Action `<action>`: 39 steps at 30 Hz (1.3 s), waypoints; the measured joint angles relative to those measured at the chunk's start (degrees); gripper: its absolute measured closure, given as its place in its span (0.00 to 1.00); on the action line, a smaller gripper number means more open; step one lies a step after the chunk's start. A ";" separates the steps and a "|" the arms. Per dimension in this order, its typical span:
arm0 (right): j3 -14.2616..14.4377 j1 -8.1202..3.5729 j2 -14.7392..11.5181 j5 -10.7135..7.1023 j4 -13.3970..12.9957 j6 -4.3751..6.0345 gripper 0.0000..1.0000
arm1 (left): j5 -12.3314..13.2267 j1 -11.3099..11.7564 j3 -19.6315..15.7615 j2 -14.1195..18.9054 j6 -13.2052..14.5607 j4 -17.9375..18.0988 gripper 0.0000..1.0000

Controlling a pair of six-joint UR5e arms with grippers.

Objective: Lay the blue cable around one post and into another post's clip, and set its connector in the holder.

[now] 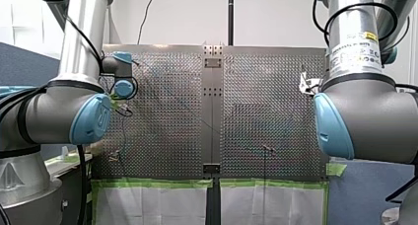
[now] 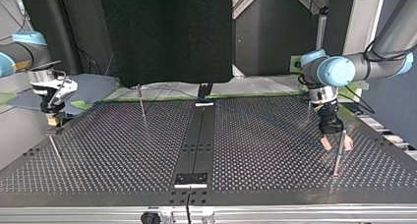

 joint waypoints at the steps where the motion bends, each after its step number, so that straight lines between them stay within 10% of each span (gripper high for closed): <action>1: -0.07 -0.10 0.00 -0.02 0.07 -0.03 0.67 | 0.00 0.00 0.00 -0.01 0.00 -0.01 0.00; 39: -2.91 -0.66 1.83 -2.15 -2.66 0.08 0.65 | 0.00 -0.28 0.02 0.01 0.55 -0.03 0.00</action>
